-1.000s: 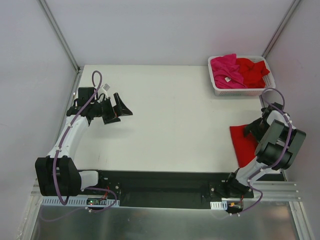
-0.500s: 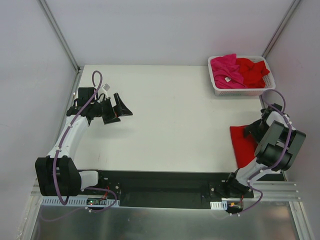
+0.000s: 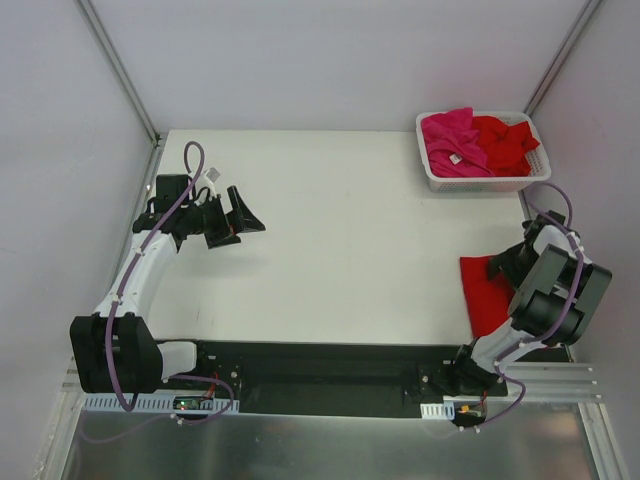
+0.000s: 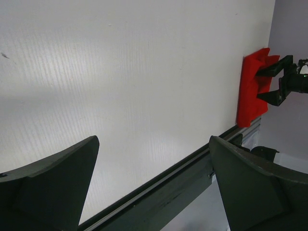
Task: Fold and stack the t-shirts
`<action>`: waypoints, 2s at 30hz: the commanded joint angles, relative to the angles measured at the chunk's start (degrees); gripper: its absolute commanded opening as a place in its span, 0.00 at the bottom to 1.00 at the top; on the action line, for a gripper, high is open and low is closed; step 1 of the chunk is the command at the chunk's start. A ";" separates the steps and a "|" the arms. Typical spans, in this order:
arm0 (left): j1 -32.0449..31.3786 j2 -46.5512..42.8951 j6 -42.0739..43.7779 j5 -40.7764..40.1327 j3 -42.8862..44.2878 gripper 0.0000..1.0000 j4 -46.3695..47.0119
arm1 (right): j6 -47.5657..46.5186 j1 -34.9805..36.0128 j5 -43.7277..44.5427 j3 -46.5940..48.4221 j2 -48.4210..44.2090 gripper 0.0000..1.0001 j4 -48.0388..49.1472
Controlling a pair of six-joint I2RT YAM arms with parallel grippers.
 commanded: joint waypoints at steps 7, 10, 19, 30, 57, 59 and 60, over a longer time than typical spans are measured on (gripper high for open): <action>-0.40 -2.16 1.18 0.64 0.87 0.99 -0.14 | -2.82 2.73 7.30 7.52 -12.03 0.96 -8.53; -0.40 -2.25 0.92 0.81 1.05 0.99 -0.14 | -4.84 7.64 6.63 15.25 -12.48 0.96 -8.89; -0.49 -2.95 0.48 1.26 0.78 0.99 -0.14 | -17.24 29.09 -30.33 39.75 -13.28 0.96 7.97; -12.11 2.23 8.64 -3.16 14.35 0.99 -6.79 | -26.41 49.84 -30.67 40.44 -2.00 0.96 -18.13; -31.78 11.90 7.17 -20.62 45.96 0.99 -21.32 | -21.82 49.93 -26.61 28.01 -23.64 0.96 -14.51; -31.78 11.90 5.84 -19.93 46.48 0.99 -21.32 | -21.56 49.93 -27.49 28.45 -23.21 0.96 -14.68; -31.78 11.81 5.15 -20.10 46.57 0.99 -21.32 | -21.47 49.93 -28.28 29.41 -23.03 0.96 -14.86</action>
